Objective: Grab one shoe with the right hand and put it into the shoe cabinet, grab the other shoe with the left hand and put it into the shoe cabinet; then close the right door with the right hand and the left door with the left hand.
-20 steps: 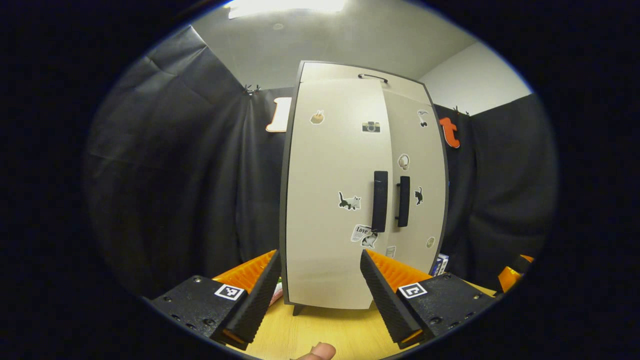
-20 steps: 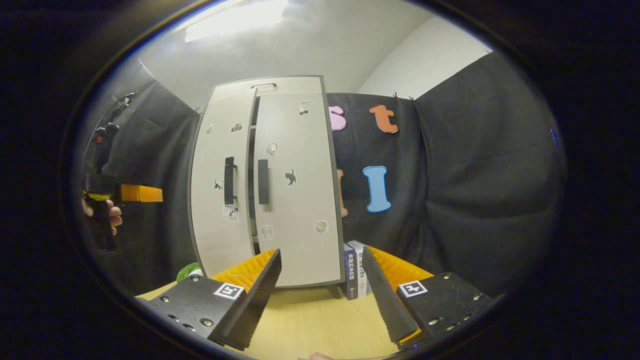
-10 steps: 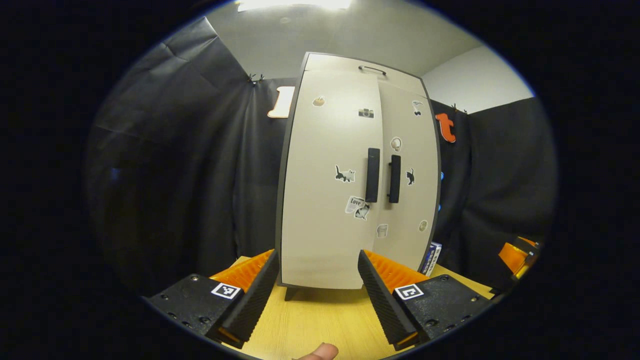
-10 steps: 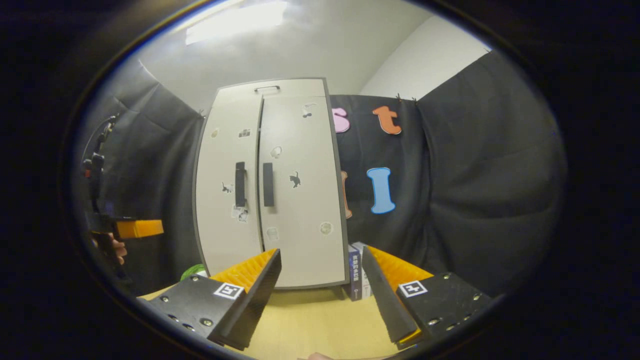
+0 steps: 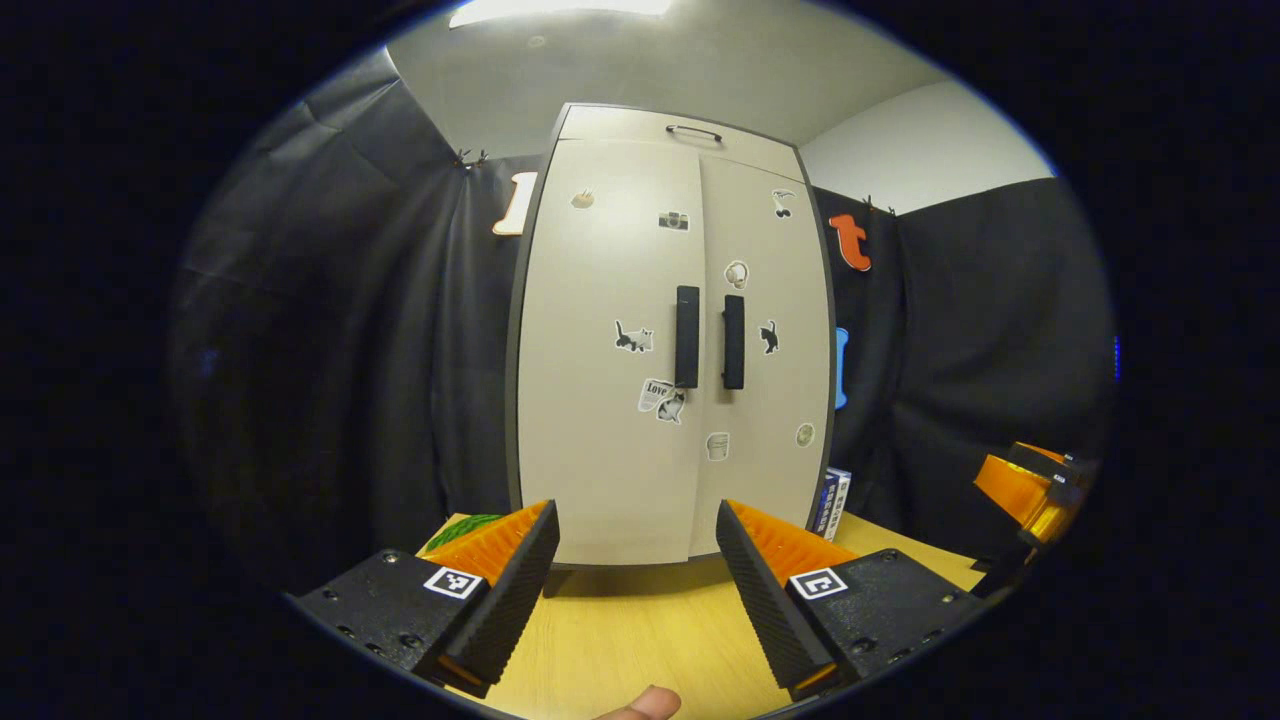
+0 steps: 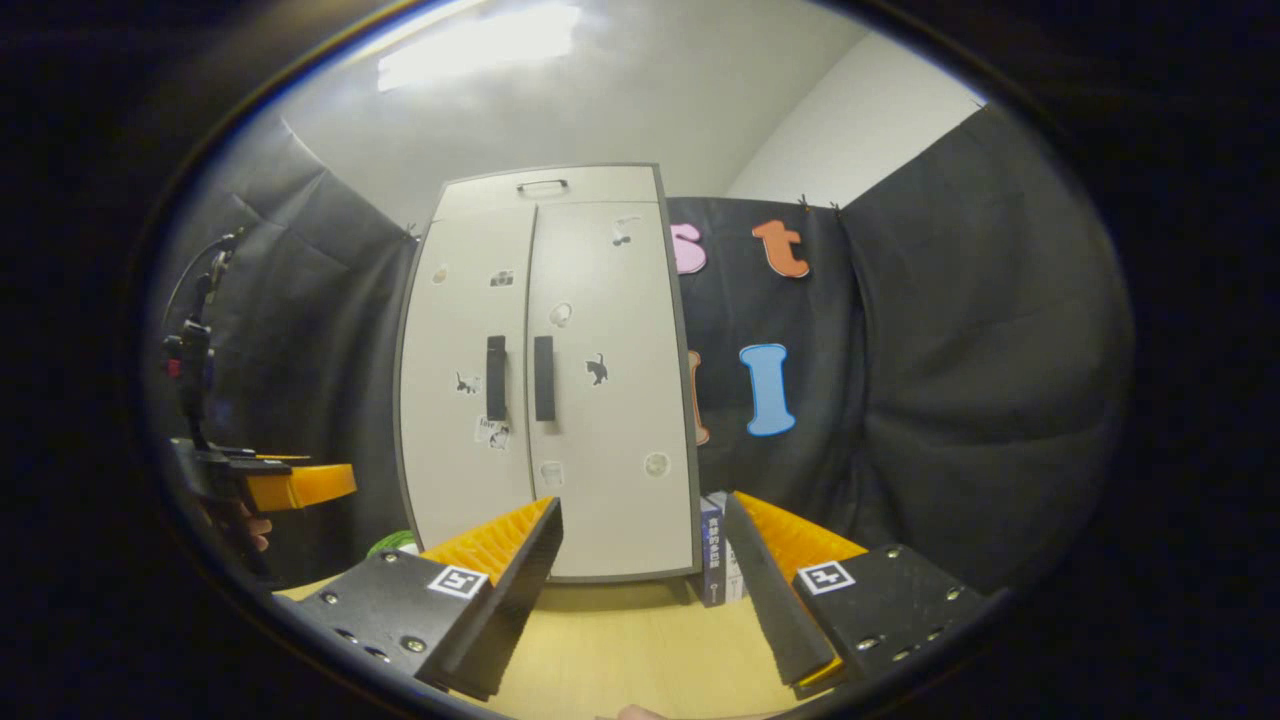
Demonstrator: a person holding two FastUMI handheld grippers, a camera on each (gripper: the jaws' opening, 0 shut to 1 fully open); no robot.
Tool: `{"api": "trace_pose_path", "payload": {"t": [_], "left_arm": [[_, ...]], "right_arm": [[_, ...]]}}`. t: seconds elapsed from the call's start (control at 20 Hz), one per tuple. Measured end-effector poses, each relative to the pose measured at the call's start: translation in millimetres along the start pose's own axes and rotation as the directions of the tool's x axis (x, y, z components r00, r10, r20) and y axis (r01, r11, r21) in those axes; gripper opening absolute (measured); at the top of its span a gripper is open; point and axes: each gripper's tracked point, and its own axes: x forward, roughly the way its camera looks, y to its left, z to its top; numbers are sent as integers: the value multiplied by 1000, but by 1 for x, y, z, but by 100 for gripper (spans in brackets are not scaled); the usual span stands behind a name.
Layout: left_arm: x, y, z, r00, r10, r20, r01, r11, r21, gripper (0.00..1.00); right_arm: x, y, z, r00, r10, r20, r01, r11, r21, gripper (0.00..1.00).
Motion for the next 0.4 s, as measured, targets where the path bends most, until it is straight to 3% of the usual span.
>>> {"api": "trace_pose_path", "payload": {"t": [0.4], "left_arm": [[0,-26,2,999,-48,1,48,998,-30,96]], "right_arm": [[-6,-3,7,999,12,32,-12,1000,-5,96]]}}
